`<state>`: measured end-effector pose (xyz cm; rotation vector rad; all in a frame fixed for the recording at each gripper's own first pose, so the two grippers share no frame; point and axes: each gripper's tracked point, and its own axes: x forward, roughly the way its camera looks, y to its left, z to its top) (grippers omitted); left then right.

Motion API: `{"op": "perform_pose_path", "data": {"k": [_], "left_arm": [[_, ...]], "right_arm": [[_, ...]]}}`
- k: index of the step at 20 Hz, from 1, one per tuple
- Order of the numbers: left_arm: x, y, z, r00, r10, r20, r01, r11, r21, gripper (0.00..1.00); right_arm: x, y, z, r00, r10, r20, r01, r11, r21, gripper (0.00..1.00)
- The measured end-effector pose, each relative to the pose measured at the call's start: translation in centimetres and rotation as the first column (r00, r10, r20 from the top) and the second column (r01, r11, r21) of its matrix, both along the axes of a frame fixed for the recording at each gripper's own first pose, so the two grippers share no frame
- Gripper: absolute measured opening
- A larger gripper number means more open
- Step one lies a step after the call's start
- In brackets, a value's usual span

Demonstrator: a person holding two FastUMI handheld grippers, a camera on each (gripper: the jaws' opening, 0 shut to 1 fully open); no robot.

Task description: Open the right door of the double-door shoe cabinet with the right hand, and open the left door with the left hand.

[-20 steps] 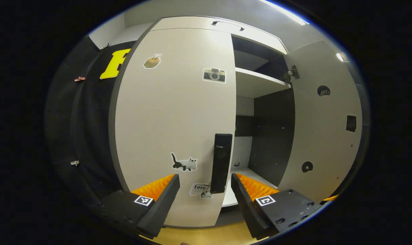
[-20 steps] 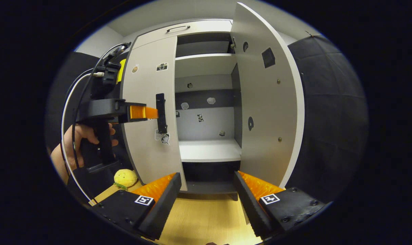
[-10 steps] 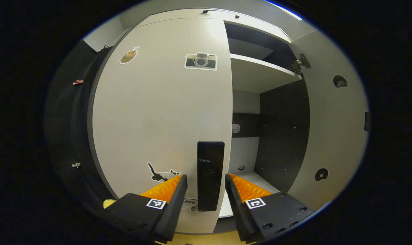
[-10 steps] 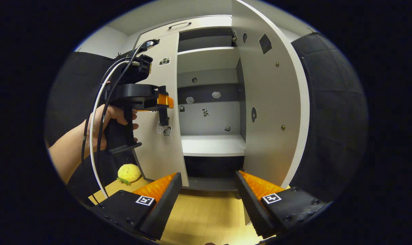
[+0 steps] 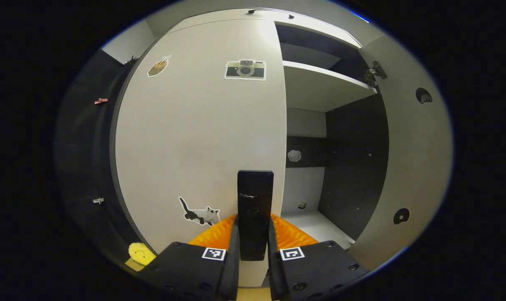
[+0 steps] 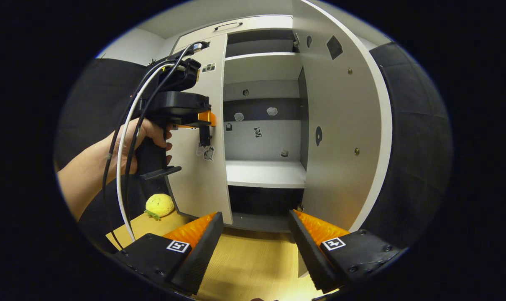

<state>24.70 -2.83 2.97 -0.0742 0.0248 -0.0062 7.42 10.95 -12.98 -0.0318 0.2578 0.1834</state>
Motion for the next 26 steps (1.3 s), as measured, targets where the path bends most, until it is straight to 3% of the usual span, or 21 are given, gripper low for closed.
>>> {"op": "perform_pose_path", "data": {"k": [2,3,6,13,26], "left_arm": [[-0.2,0.0,0.0,1.000,0.002,0.012,-0.002,1.000,0.004,0.29],[0.0,0.0,-0.1,1.000,0.005,0.016,-0.005,1.000,0.004,0.21],[-0.4,0.2,0.0,0.999,0.022,0.033,-0.022,1.000,0.005,0.11],[-3.2,0.5,0.2,0.998,0.032,0.053,-0.032,0.999,-0.009,0.11],[-11.5,4.0,-0.6,0.993,-0.109,0.044,0.112,0.992,-0.063,0.11]], "right_arm": [[-0.2,-0.1,-0.4,1.000,0.001,-0.015,-0.001,1.000,0.001,0.98],[-0.2,-0.1,-0.5,1.000,0.000,-0.019,0.000,1.000,0.001,0.99],[-0.2,-0.3,-0.7,1.000,-0.006,-0.022,0.006,1.000,0.000,0.99],[-0.6,0.2,0.3,0.999,-0.049,-0.003,0.049,0.999,0.003,0.99],[-3.9,2.2,0.5,0.982,-0.190,0.011,0.189,0.982,0.011,0.99]]}}
